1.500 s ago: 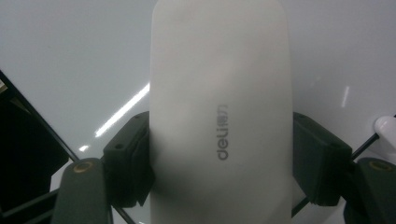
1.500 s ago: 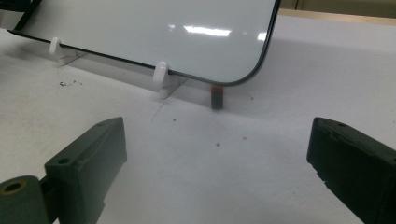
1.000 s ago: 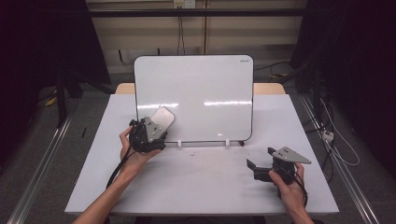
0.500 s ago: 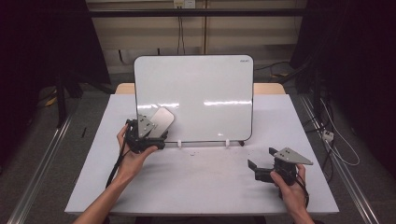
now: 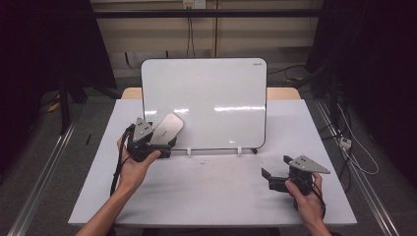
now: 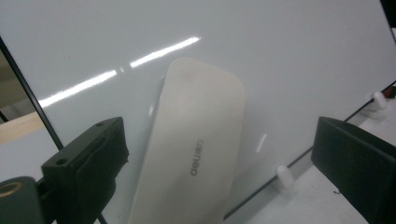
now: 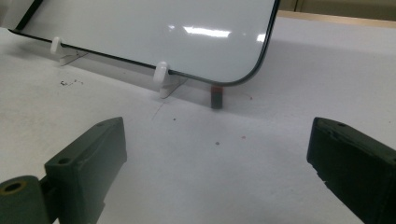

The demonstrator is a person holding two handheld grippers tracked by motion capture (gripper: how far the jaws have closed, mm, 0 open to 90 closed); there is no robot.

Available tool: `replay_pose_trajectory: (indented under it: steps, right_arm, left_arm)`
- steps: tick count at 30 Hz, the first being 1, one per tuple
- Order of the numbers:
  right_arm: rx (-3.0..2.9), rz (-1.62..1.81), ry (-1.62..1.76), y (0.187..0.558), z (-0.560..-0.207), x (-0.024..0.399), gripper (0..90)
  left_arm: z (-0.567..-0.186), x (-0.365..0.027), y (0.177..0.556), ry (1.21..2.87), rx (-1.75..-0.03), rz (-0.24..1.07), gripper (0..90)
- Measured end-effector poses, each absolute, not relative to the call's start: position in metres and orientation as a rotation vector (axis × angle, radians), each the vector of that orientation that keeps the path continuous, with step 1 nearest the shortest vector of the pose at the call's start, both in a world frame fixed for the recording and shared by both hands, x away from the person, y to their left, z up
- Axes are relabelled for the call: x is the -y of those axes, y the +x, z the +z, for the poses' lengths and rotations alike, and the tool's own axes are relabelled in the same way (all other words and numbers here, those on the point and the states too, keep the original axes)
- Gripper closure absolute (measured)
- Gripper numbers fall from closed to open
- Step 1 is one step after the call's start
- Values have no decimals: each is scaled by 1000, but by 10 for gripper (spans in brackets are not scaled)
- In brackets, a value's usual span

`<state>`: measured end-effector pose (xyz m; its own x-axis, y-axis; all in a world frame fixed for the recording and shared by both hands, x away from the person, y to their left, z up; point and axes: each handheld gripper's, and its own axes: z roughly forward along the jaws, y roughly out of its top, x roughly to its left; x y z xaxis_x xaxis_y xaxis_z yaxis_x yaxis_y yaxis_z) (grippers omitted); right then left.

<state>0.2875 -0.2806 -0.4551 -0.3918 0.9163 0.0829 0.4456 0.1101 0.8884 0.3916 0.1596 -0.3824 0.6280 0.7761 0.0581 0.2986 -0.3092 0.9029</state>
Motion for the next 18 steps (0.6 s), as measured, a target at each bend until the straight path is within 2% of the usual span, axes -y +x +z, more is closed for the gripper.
replay_pose_trajectory:
  steps: [7, 18]
  right_arm:
    - [-1896, 1238, 1319, 288, -455, 280, 47]
    - [-1894, 1238, 1321, 288, -456, 281, 47]
  left_arm:
    - [-374, -172, 383, 1856, -848, 579, 34]
    - [-379, -182, 367, 1873, -878, 626, 37]
